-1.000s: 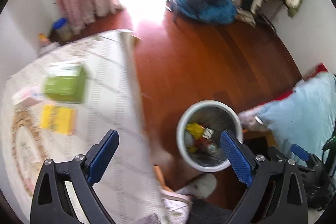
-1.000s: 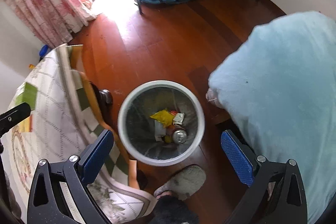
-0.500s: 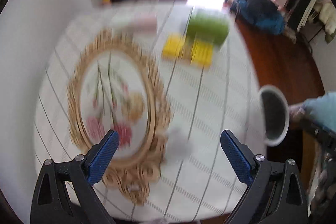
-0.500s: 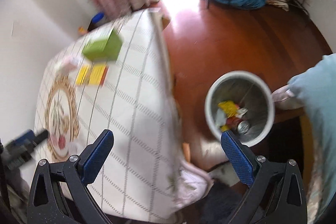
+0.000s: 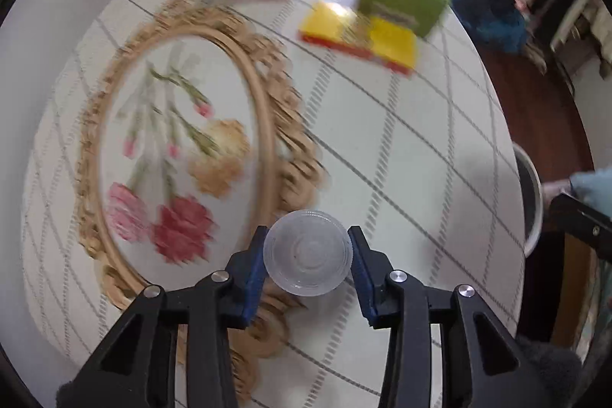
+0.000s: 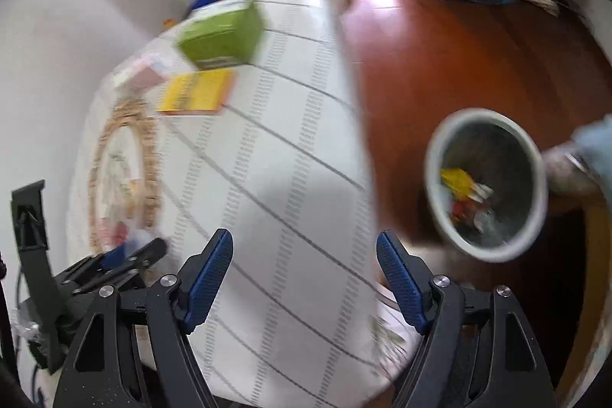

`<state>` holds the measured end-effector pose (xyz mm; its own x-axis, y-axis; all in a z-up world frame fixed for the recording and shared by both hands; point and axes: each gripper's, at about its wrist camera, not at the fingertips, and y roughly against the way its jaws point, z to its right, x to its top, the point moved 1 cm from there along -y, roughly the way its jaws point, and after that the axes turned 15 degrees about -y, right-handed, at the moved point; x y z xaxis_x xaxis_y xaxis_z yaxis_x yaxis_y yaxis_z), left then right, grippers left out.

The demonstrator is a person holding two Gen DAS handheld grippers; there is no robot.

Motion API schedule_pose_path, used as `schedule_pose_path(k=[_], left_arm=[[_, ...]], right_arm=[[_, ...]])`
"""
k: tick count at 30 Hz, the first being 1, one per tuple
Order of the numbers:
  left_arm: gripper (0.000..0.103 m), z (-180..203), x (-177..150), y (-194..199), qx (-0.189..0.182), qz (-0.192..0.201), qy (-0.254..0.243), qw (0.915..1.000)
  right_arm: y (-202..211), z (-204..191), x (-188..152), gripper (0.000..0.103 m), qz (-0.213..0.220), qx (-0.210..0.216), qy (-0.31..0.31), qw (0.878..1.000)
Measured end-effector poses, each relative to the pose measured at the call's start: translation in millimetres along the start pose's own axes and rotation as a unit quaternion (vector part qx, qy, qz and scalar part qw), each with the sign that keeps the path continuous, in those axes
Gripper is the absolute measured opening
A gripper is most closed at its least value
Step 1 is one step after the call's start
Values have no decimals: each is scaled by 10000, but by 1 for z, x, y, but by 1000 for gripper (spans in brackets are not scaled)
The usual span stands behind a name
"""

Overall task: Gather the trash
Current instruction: 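Grasp the clear plastic cup with the left tool while the right tool grasps the yellow pack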

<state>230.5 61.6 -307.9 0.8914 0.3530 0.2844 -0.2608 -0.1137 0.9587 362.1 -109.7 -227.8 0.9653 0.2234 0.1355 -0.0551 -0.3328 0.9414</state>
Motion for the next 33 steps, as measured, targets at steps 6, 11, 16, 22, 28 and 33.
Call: schedule_pose_path(k=[6,11,16,22,28,33], left_arm=[[37,-63,25,0,824,288,782,9931],[37,-109,36,-11,963,273,1280,9867],[37,-122,41,-16,942,264,1356,9859],[37,-122,30,-18,867,193,1373,9865],[37,-116,12,-8,842,148,1313,9877],[37,-98,-12,5,723,89,1030,9920]], right_arm=[[-47,-101,44,80,-494,-124,1699,9841],[-106,-171,71,80,-622,-851,2982,9487],[-141,-201,86,80,-679,-1159,3464,9284],[-149,-196,108,81,-865,-948,3124,9412],[-129,-168,101,67,-978,-932,2021,9700],[-88,-112,51,66,-871,-1096,1223,9826]])
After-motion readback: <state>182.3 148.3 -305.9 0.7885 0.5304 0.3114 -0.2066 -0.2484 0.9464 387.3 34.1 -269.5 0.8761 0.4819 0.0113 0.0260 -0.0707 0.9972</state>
